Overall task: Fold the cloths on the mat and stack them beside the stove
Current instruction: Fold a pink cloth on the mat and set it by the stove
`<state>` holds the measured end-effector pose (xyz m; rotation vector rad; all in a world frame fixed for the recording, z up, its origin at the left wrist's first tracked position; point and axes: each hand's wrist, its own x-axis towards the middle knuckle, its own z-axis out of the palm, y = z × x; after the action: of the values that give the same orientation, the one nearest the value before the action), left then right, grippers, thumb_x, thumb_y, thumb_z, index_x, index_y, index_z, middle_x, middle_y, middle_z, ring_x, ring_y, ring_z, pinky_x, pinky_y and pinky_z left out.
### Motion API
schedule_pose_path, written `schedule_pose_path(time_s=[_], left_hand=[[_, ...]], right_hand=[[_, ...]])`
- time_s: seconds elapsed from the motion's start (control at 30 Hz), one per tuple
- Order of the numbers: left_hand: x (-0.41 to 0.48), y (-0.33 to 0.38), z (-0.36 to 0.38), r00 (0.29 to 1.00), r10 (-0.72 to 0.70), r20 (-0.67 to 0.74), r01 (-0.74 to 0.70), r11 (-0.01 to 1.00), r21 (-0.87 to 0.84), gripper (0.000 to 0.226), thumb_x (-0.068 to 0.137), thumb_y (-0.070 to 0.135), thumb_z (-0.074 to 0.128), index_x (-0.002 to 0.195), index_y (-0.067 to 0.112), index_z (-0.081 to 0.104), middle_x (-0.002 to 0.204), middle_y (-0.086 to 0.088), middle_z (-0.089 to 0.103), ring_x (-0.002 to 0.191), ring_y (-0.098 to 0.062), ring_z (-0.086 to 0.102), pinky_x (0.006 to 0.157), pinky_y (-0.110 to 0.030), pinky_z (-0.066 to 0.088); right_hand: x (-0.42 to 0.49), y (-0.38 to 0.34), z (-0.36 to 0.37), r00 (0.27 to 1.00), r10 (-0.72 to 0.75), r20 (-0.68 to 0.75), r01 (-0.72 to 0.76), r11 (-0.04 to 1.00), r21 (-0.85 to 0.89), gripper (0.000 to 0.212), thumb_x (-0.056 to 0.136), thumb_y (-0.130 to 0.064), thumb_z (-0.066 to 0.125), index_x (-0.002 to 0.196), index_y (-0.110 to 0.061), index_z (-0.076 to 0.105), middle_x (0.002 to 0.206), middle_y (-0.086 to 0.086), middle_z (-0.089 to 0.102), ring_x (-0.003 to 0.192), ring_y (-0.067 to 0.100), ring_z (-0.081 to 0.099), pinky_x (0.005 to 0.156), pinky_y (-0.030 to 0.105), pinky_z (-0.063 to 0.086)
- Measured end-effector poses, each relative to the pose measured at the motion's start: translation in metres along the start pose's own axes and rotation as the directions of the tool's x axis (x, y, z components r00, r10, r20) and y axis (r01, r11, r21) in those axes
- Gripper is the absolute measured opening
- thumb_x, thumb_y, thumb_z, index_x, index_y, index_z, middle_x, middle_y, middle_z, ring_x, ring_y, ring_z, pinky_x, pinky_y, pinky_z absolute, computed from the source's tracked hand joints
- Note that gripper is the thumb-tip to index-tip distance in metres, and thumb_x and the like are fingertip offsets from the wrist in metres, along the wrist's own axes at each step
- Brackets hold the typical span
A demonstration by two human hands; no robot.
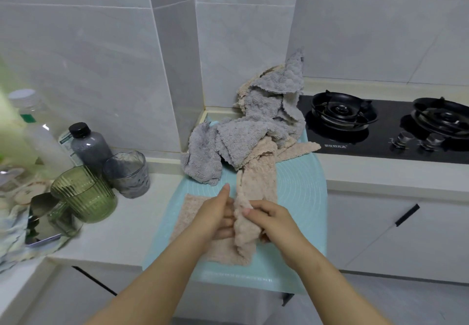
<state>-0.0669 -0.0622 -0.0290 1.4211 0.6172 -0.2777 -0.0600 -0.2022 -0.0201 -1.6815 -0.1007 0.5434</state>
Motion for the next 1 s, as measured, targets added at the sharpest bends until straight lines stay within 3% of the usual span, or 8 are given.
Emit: schedule_pose_path(time_s=[0.13,0.23,0.33,0.43,0.67,0.8,0.93,1.0], left_hand=[[0.004,-0.005,-0.009,0.999,-0.044,0.021,0.045,0.997,-0.058,0.048,0.092,0.057,0.038,0.121,0.022,0.055,0.110,-0.006,0.067,0.086,-0.019,0.065,0.066,-0.028,0.052],[0.005,-0.012,-0.015,0.992,0.124,-0.005,-0.123,0.986,0.116,0.059,0.090,0.017,0.058,0.140,0.033,0.031,0.133,0.002,0.044,0.097,-0.012,0.059,0.068,-0.019,0.052],[0.003,-0.012,-0.025,0.962,0.267,0.054,-0.272,0.925,0.266,0.056,0.084,-0.010,0.052,0.115,0.036,0.055,0.121,0.001,0.052,0.091,-0.010,0.056,0.077,-0.022,0.046],[0.003,-0.012,-0.046,0.961,0.275,-0.023,-0.255,0.915,0.314,0.047,0.081,-0.013,0.045,0.087,0.028,0.066,0.110,-0.001,0.061,0.089,-0.015,0.058,0.079,-0.027,0.046],[0.004,-0.029,-0.093,0.935,0.342,-0.098,-0.251,0.829,0.501,0.031,0.079,0.004,0.067,0.082,0.034,0.065,0.113,0.007,0.063,0.095,-0.014,0.060,0.079,-0.020,0.044],[0.008,-0.037,-0.100,0.923,0.377,-0.074,-0.219,0.675,0.705,0.030,0.077,0.011,0.068,0.094,0.033,0.060,0.114,0.010,0.054,0.099,-0.014,0.057,0.080,-0.016,0.038],[0.012,-0.037,-0.092,0.712,0.700,-0.059,-0.290,0.370,0.883,0.048,0.068,0.034,0.049,0.113,0.020,0.059,0.122,0.001,0.050,0.113,-0.023,0.045,0.094,-0.032,0.039],[0.023,-0.046,-0.085,0.715,0.693,0.094,-0.292,0.173,0.941,0.050,0.075,0.036,0.043,0.118,0.015,0.058,0.127,-0.008,0.058,0.115,-0.028,0.055,0.090,-0.042,0.049]], right_hand=[[0.000,-0.002,0.009,0.995,0.063,0.082,-0.064,0.998,0.016,0.024,0.092,-0.025,0.055,0.095,-0.007,0.069,0.077,-0.004,0.070,0.055,0.007,0.052,0.050,0.017,0.037],[0.005,0.002,0.006,0.997,0.078,0.003,-0.078,0.997,0.020,0.019,0.092,-0.023,0.054,0.092,-0.011,0.068,0.077,-0.001,0.069,0.053,0.007,0.051,0.048,0.016,0.037],[0.012,0.006,0.003,0.993,0.090,-0.076,-0.090,0.996,0.005,0.015,0.091,-0.018,0.055,0.090,-0.012,0.068,0.074,0.000,0.067,0.052,0.008,0.050,0.047,0.017,0.037],[0.016,0.007,0.004,0.991,0.092,-0.093,-0.095,0.995,-0.034,0.014,0.089,-0.013,0.054,0.085,-0.011,0.068,0.071,0.000,0.064,0.051,0.009,0.050,0.044,0.013,0.037],[0.028,0.015,0.017,0.995,0.070,-0.067,-0.083,0.975,-0.206,0.014,0.088,-0.018,0.055,0.078,-0.021,0.065,0.065,-0.006,0.062,0.057,0.009,0.051,0.057,0.019,0.038],[0.035,0.019,0.030,0.987,-0.107,-0.121,0.033,0.868,-0.496,0.019,0.090,-0.024,0.051,0.106,-0.025,0.061,0.078,-0.011,0.052,0.071,0.006,0.050,0.059,0.020,0.036],[0.039,0.023,0.052,0.942,-0.334,0.024,0.225,0.579,-0.784,0.070,0.077,-0.052,0.017,0.133,-0.023,0.048,0.134,-0.002,0.046,0.121,0.020,0.041,0.097,0.032,0.035],[0.045,0.033,0.063,0.965,-0.249,0.080,0.188,0.449,-0.873,0.089,0.068,-0.057,0.002,0.143,-0.020,0.034,0.151,-0.001,0.030,0.137,0.023,0.028,0.107,0.037,0.027]])
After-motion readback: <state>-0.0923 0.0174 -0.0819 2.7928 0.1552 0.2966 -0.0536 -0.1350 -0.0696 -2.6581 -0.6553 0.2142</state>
